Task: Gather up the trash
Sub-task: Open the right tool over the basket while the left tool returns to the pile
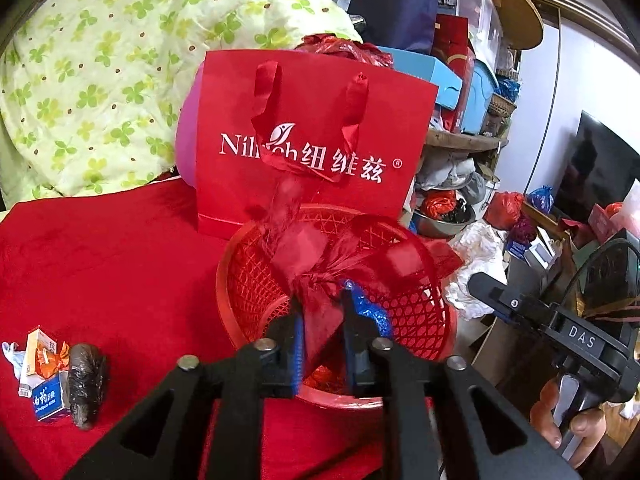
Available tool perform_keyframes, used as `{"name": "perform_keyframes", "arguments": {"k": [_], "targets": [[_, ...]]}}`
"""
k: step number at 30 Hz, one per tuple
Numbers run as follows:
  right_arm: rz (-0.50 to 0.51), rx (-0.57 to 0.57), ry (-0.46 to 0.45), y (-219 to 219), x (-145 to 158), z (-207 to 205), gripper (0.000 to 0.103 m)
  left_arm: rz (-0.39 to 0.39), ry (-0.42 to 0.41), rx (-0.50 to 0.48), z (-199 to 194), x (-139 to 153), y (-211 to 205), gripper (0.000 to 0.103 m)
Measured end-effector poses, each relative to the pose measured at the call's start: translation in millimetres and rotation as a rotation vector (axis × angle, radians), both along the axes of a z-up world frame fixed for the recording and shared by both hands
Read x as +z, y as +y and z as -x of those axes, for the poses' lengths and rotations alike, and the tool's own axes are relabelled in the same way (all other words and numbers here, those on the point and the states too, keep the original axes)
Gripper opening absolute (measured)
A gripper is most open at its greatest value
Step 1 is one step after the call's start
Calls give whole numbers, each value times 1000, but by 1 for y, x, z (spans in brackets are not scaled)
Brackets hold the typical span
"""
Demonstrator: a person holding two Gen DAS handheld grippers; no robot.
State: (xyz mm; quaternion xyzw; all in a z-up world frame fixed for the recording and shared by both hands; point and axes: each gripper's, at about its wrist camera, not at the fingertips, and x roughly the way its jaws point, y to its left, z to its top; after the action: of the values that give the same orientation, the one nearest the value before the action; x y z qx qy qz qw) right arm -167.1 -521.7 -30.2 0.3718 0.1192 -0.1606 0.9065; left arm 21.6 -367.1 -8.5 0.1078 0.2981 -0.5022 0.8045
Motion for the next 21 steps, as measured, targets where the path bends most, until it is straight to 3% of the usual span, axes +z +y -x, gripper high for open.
{"name": "perform_keyframes", "arguments": {"k": [3,6,8,15,21], "targets": [[-12,15,20,-1,-4,-7,33,6,-3,11,-1,-3,3,57],[-41,29,42,-1,-10,-14,39,6,-14,19,-3,-4,9,58],[-52,35,37,0,-12,-16,68,5,-16,25,-5,-5,16,58],[54,38,2,21,3,-13,68,-2,-30,118,-21,-11,62,59],[155,94,-28,53,24,-21,68,-27,-74,260,-40,-25,130,61]]}}
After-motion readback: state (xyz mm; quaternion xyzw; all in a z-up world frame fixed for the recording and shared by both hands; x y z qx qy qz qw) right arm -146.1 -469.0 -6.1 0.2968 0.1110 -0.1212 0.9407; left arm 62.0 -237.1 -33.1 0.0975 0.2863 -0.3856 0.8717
